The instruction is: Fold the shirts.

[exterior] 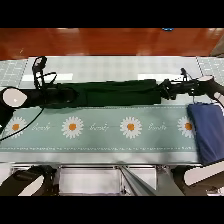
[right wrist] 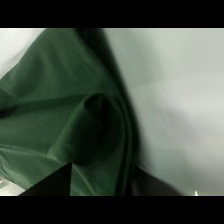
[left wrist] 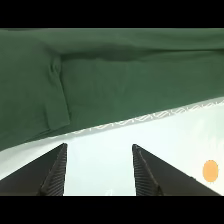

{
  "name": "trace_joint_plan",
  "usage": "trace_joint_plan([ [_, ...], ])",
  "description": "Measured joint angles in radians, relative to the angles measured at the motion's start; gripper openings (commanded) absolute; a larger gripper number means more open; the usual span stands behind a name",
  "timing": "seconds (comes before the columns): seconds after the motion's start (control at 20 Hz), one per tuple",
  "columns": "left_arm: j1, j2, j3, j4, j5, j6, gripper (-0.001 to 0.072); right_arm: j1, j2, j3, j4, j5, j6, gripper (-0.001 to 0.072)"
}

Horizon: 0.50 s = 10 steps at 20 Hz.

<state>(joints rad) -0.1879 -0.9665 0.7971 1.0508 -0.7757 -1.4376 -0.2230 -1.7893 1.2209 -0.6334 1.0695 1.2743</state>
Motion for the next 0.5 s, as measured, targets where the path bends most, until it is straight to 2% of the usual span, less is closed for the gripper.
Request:
trace_joint_plan([
  [0.05, -0.005, 0.0, -0.001, 0.0, 0.018, 0.0, 0.0498, 0.018, -0.013, 0.019, -0.003, -0.002, 0.003, 0.0175],
  [0.1, -0.009, -0.001, -0.001, 0.0, 0.023, 0.0, 0.0497, 0.035, -0.023, 0.036, -0.016, -0.011, 0.006, 0.002],
  [0.15, -0.012, -0.002, -0.002, 0.0, 0.035, 0.0, 0.0458, 0.052, -0.031, 0.054, -0.025, -0.014, 0.008, 0.0018],
  [0.2, -0.014, -0.002, -0.002, -0.004, 0.054, 0.0, 0.0217, 0.066, -0.034, 0.074, -0.021, -0.015, 0.003, 0.0018],
  [0.25, -0.014, -0.004, -0.002, -0.008, 0.071, 0.0, 0.0039, 0.078, -0.035, 0.095, -0.016, 0.001, -0.001, 0.0018],
  [0.4, -0.024, -0.018, 0.0, -0.05, 0.129, 0.005, 0.0032, 0.09, 0.008, 0.135, -0.077, 0.054, 0.003, 0.0018],
  [0.5, -0.041, -0.054, 0.02, -0.08, 0.16, 0.008, 0.0031, 0.089, 0.077, 0.144, -0.171, 0.096, 0.029, 0.0018],
])
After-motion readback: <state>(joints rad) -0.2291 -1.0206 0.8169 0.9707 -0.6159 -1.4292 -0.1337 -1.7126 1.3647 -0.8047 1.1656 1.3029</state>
